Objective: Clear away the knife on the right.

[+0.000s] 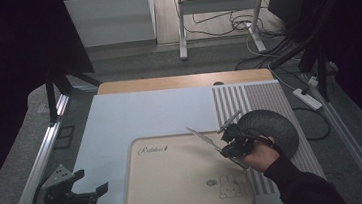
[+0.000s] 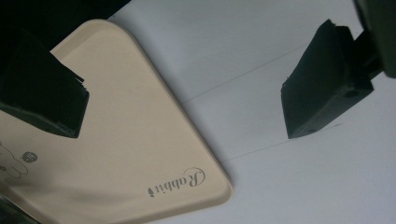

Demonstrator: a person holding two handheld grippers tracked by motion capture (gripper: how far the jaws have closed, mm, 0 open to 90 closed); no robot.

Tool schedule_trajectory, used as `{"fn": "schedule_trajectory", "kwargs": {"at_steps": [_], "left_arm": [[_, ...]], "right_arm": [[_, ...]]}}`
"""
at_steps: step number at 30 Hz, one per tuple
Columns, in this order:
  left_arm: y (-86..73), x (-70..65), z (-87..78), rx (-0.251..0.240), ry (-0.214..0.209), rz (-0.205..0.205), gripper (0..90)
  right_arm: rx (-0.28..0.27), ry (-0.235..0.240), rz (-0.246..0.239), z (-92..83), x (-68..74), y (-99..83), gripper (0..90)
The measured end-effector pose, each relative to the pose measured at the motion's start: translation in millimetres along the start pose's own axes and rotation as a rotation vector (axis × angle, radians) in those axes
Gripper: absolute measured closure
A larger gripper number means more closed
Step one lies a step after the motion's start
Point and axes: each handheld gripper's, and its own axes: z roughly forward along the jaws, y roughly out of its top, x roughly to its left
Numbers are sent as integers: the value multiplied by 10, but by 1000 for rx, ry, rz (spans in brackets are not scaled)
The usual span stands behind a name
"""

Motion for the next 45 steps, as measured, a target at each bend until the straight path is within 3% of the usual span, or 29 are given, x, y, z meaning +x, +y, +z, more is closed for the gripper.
{"fn": "schedule_trajectory", "kwargs": {"at_steps": [7,13,14,16,18,19,20,21,22,26,30,32,34,37,45], "left_arm": [[0,0,-1,-1,-1,3,20],[0,-1,0,-1,-2,4,20],[1,-2,0,-1,-2,5,20],[2,-3,3,0,-1,4,20],[2,-2,6,0,0,3,20],[3,-3,5,2,0,3,20],[3,-4,5,2,1,3,20],[4,-5,5,2,0,4,20],[4,-5,6,3,1,4,20],[5,-3,8,6,1,4,20],[-4,0,-2,3,1,3,20],[-5,-1,-4,1,1,0,20],[-2,-4,1,3,1,4,20],[-3,-7,0,3,1,8,20],[-1,-5,2,2,-2,7,20]], "right_arm": [[53,13,4,192,213,-23,797],[143,28,-21,369,318,-94,790],[142,33,-26,362,323,-89,785],[93,50,-29,312,300,-65,685],[51,57,-32,265,272,-17,673],[41,56,-53,252,271,9,734],[33,77,-85,250,288,37,849],[26,88,-114,251,307,55,895],[8,92,-147,260,350,90,895],[19,109,-210,392,456,241,896],[70,67,-254,606,483,320,895],[58,68,-241,605,450,311,896],[71,19,-253,581,411,287,896],[77,-10,-225,550,319,239,896],[85,7,-140,444,107,59,896]]}}
